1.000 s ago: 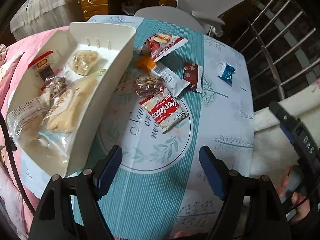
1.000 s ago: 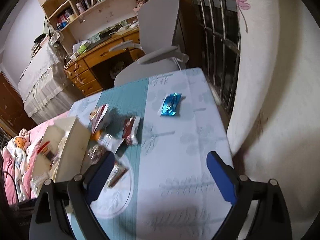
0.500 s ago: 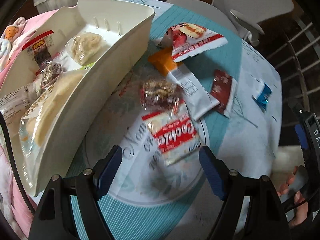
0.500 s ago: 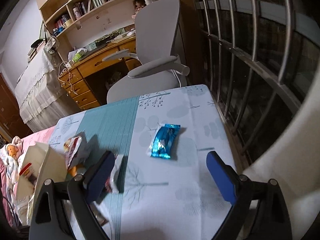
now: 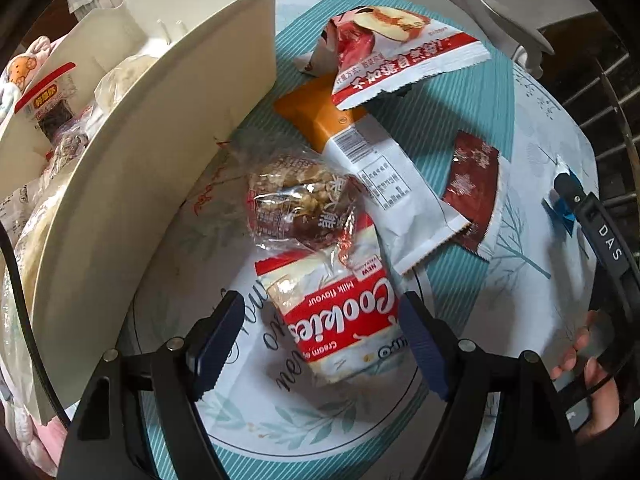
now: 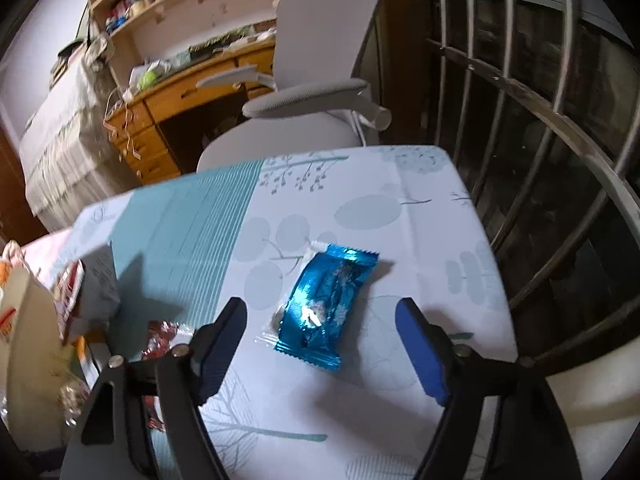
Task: Organize snacks
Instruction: 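Grasp red Cookies packet with left gripper while right grasps blue foil candy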
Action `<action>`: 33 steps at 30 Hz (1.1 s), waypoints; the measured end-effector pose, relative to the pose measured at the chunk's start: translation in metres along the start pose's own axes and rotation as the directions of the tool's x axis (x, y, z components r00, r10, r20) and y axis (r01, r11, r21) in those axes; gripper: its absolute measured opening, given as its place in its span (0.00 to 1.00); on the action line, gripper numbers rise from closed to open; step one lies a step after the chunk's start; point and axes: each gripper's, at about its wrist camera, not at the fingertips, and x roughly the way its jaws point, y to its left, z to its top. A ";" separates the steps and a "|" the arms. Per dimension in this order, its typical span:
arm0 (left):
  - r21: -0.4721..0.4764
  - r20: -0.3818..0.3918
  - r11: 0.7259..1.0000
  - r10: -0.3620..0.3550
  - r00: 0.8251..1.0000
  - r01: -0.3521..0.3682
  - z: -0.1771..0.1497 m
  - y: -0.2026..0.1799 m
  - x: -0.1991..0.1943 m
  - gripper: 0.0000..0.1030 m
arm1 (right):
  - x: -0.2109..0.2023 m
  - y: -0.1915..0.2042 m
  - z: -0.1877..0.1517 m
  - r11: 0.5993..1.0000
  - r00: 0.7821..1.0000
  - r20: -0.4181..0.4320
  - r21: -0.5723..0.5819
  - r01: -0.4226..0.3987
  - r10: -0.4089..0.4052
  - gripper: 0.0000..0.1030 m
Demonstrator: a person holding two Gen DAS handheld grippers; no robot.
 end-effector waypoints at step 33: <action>0.009 -0.068 0.999 -0.038 0.997 0.038 -0.006 0.001 0.007 0.49 | -0.019 -0.006 -0.020 0.993 0.992 -0.088 -0.083 0.081 -0.088 0.37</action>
